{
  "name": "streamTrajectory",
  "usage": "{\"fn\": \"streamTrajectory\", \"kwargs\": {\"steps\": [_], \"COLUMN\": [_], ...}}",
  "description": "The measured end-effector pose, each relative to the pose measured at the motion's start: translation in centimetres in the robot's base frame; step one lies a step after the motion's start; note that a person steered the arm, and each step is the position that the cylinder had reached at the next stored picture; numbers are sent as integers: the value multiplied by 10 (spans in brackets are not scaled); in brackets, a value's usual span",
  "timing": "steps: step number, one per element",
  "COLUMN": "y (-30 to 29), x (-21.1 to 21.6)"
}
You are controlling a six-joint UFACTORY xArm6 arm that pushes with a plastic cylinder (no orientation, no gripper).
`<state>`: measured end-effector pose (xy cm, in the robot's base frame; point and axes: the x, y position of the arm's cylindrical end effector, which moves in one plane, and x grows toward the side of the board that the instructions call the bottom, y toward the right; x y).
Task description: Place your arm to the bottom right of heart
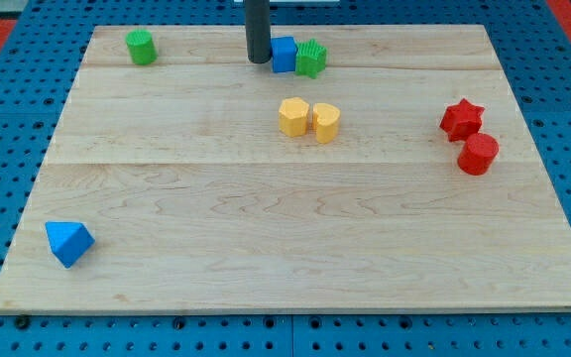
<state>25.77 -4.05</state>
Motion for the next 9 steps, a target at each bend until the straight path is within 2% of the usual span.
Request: {"fn": "streamTrajectory", "kwargs": {"steps": [2,3,5,8,9], "y": [-19,-19,-19,-4,7], "x": [2,30,145,189,189]}}
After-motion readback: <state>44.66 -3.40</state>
